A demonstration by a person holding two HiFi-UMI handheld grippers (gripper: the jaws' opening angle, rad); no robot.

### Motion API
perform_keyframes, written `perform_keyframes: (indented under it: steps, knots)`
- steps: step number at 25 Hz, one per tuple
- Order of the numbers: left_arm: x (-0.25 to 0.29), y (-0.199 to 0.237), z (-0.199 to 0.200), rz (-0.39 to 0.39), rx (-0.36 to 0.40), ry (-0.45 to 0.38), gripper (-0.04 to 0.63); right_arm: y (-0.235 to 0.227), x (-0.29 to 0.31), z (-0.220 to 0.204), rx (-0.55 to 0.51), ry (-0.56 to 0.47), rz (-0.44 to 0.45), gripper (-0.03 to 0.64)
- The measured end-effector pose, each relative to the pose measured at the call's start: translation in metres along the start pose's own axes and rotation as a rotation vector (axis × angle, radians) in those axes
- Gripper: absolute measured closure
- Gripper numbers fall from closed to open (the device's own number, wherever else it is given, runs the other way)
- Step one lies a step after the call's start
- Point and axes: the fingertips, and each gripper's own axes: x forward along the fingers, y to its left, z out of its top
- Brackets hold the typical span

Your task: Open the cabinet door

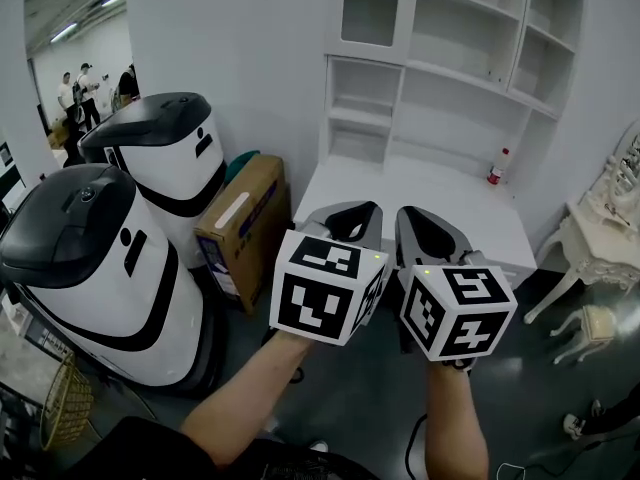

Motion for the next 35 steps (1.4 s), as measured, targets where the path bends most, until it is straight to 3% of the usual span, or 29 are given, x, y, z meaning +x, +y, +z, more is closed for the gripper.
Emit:
perform_keyframes:
  steps: [8, 17, 35]
  knots:
    - [0.021, 0.000, 0.004, -0.009, 0.016, 0.005, 0.591, -0.013, 0.013, 0.005, -0.002, -0.025, 0.027, 0.597]
    - [0.070, 0.029, 0.004, -0.047, 0.008, -0.003, 0.591, -0.038, 0.059, 0.000, -0.009, -0.014, -0.009, 0.597]
    - [0.168, 0.148, 0.021, -0.136, 0.011, -0.011, 0.591, -0.055, 0.211, 0.009, -0.025, 0.030, -0.105, 0.597]
